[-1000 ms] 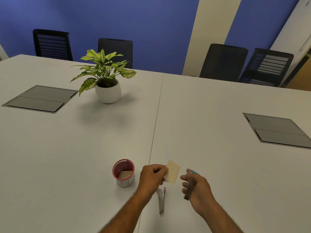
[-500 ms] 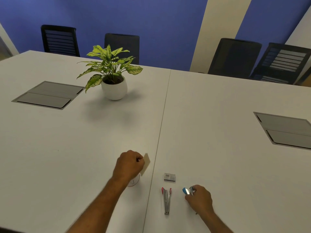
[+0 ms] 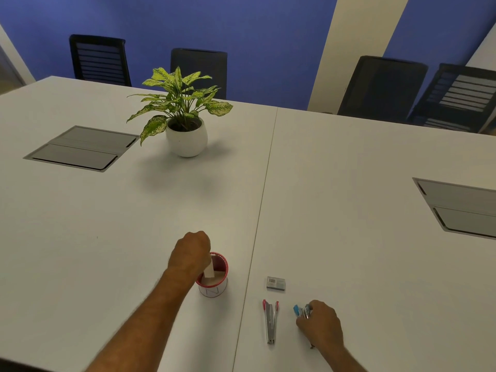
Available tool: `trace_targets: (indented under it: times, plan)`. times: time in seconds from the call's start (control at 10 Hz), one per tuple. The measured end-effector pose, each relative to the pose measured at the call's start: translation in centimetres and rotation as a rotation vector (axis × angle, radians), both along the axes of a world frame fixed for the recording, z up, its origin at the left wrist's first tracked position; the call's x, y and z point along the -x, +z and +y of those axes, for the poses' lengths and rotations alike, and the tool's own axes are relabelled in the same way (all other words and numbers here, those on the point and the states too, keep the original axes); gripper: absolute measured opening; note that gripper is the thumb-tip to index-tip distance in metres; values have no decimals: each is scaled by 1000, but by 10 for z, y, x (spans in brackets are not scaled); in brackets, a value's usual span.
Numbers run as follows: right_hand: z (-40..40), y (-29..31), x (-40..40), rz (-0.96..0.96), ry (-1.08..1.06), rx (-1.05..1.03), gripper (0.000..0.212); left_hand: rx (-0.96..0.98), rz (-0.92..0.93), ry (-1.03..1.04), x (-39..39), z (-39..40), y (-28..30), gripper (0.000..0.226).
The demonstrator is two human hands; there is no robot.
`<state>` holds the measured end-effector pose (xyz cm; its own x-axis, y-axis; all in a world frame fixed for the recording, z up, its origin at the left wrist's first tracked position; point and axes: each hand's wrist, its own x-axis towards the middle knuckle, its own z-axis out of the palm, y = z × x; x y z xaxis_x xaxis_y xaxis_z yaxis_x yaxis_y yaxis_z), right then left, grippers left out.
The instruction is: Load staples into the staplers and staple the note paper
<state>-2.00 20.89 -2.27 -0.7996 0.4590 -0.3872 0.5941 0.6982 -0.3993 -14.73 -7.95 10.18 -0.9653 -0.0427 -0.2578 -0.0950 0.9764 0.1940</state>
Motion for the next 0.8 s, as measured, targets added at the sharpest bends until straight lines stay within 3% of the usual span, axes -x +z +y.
trace_targets:
  times: [0.4,0.6,0.8]
  plan:
    - [-2,-3,7,14,83,-25,28,143,-27,-127,5,18,-37,28]
    - [-2,0,5,-22,100,-48,38,55,-9,-55,3,20,-50,21]
    - [6,4,1,114,-11,47,60,57,88,-73,-1,19,-52,17]
